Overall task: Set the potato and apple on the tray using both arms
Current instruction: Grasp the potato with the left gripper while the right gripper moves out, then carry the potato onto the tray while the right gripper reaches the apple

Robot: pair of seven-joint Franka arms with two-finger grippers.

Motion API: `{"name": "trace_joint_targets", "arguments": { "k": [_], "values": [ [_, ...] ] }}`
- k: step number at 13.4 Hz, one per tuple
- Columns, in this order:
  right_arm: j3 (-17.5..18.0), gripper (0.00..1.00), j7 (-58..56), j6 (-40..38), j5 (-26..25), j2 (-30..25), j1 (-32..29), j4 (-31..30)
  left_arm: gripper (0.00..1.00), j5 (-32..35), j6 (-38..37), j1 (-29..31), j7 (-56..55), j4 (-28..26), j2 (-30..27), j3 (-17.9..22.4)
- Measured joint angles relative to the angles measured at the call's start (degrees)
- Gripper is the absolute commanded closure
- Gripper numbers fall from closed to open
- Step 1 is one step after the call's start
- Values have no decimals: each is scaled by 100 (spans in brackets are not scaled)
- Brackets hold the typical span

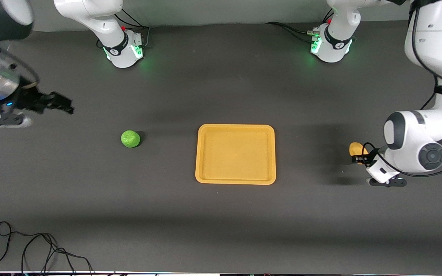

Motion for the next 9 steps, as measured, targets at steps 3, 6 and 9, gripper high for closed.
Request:
{"name": "trace_joint_targets", "arguments": {
  "k": [3,6,9],
  "values": [
    [8,0,202,201,0,-656,335,-790,85,-75,-333,-322,-922,348,-189,-169],
    [-21,0,-12,358,-2,-1127,327,-1419,85,-95,-267,-1191,-2374,554,-197,-516],
    [-43,0,-324,574,-3,-1430,325,-1845,84,-94,183,-2205,-3350,596,-40,-636]
  ]
}}
